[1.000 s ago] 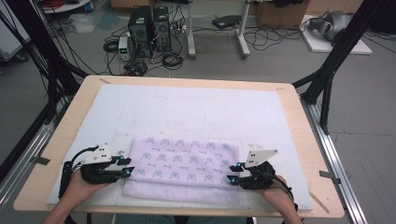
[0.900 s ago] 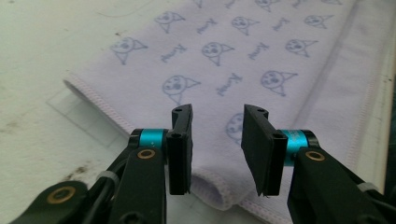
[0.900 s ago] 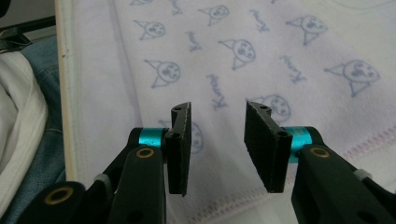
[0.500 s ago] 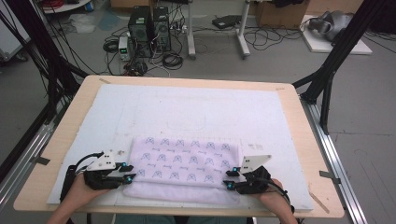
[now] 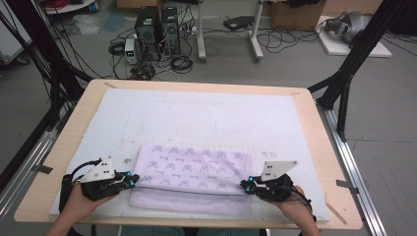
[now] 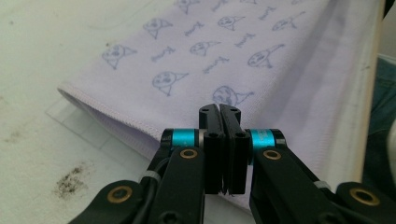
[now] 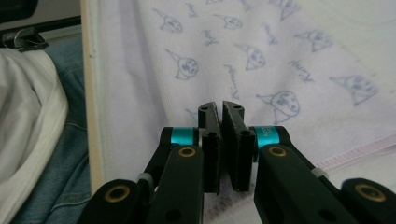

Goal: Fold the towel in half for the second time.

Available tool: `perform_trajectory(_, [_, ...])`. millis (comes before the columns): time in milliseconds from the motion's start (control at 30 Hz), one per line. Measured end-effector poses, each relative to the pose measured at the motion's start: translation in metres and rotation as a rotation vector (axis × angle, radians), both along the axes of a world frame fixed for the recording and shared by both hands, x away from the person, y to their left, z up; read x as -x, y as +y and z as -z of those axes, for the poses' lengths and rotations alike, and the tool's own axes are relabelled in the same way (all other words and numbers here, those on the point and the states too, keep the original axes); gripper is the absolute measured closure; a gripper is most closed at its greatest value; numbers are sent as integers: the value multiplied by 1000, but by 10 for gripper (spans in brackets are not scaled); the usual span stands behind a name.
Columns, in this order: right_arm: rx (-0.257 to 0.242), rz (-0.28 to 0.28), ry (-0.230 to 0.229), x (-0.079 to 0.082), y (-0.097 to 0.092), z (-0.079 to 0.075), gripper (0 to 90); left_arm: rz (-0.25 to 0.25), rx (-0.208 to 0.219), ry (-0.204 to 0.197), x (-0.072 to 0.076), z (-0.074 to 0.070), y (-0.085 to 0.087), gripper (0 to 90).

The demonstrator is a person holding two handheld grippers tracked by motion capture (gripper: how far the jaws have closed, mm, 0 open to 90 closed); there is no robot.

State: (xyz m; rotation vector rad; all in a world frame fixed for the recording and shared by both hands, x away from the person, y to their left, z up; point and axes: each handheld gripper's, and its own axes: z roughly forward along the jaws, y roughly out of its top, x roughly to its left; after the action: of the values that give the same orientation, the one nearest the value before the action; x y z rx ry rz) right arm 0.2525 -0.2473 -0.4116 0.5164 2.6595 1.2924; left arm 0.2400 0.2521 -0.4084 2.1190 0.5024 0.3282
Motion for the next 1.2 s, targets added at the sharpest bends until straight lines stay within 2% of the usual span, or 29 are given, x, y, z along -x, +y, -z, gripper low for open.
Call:
perform_trajectory(100, [-15, -14, -18, 7, -5, -13, 860, 26, -7, -13, 14, -9, -1, 878])
perform_trajectory(167, [-16, -52, -8, 15, -7, -19, 859, 45, -13, -5, 24, -11, 0, 878])
perform_trajectory(267, [-29, -124, 60, 23, -7, -16, 796, 62, -21, 34, 30, -2, 2, 858])
perform_trajectory(333, [-21, -121, 84, 23, -6, -10, 743, 44, -18, 60, 27, 4, 3, 752])
perform_trajectory(400, [-64, -83, 90, 17, -9, -7, 699, 16, -3, 64, 20, 7, 3, 677])
perform_trajectory(467, [-74, -43, 72, 8, -10, -7, 651, -5, 1, 55, 11, 7, 0, 629])
perform_trajectory(633, [-51, 91, 37, -24, -10, -8, 582, -76, 29, 39, -18, 5, -8, 561])
perform_trajectory(733, [-27, 161, 19, -42, -7, -8, 524, -136, 20, 26, -34, 5, -12, 511])
perform_trajectory(833, [-9, 192, 7, -58, -3, -7, 476, -199, 22, 2, -50, 6, -15, 496])
perform_trajectory(933, [-2, 210, 11, -69, 0, -3, 443, -246, 25, 6, -68, 9, -17, 475])
perform_trajectory(1000, [13, 224, 25, -75, 0, 1, 435, -262, 42, 31, -78, 12, -18, 458])
perform_trajectory(1033, [21, 231, 42, -79, -1, 5, 429, -276, 35, 44, -82, 13, -19, 454])
perform_trajectory(1100, [43, 241, 67, -83, -3, 10, 441, -298, 13, 68, -88, 18, -19, 430])
perform_trajectory(1167, [39, 232, 77, -84, -4, 14, 480, -310, -22, 113, -93, 25, -19, 431])
perform_trajectory(1200, [54, 224, 86, -84, -4, 16, 490, -306, -33, 133, -95, 28, -18, 431])
